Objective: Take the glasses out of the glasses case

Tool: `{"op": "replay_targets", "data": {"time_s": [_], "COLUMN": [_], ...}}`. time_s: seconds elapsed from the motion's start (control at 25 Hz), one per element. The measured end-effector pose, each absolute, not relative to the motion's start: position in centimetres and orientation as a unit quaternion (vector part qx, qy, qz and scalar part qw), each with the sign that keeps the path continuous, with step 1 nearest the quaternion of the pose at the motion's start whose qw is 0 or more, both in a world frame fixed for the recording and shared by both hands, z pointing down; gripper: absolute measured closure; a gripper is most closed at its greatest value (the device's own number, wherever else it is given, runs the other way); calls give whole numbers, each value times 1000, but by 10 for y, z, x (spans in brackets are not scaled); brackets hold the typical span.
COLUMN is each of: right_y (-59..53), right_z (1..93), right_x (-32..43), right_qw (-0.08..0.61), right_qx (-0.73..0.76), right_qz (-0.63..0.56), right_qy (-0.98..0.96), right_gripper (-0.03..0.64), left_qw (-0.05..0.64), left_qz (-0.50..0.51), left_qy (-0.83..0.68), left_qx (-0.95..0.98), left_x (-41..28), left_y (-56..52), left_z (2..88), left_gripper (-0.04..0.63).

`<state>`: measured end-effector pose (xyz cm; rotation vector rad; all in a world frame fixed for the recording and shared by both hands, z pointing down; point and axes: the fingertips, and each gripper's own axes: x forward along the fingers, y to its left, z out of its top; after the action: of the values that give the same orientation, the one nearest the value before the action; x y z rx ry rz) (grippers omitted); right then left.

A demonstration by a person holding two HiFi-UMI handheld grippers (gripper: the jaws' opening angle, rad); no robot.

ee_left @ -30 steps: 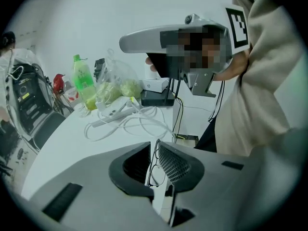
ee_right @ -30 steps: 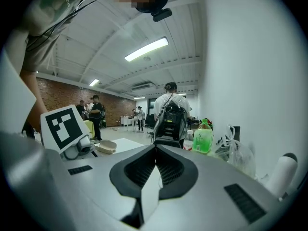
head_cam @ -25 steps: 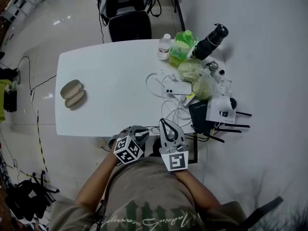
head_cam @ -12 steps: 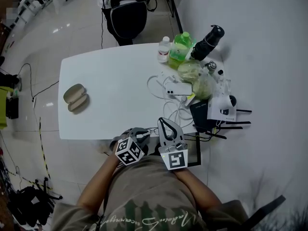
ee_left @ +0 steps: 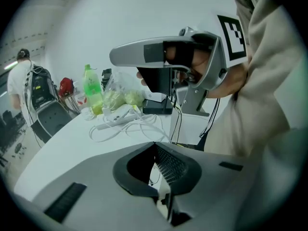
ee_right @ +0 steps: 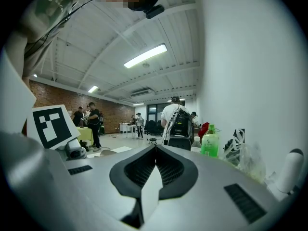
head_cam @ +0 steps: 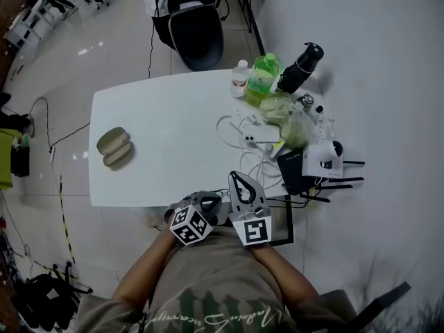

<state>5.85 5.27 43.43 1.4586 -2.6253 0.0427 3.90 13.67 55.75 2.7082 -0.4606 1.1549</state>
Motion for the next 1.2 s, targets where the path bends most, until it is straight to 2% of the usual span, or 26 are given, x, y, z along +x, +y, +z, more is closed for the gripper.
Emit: {"op": "replay_targets", "data": {"time_s": [0.24,0.88,1.2], "right_y": [48,47,48], "right_z": [438,435,436], "right_x": [65,57,56], "right_qw": [79,73,81], "right_qx": [497,496,501], "right_qz": [17,28,40], "right_qy": [-864,-865,-861], "right_gripper": [604,604,604], "left_qw": [93,121,131], "left_qz": [368,242,223], "left_qy": [-160,-295,-323], "left_qx": [911,916,910], "left_x": [37,17,13], "left_y": [131,86,80], "left_z": [552,510,507], "left_gripper": [586,586,586]}}
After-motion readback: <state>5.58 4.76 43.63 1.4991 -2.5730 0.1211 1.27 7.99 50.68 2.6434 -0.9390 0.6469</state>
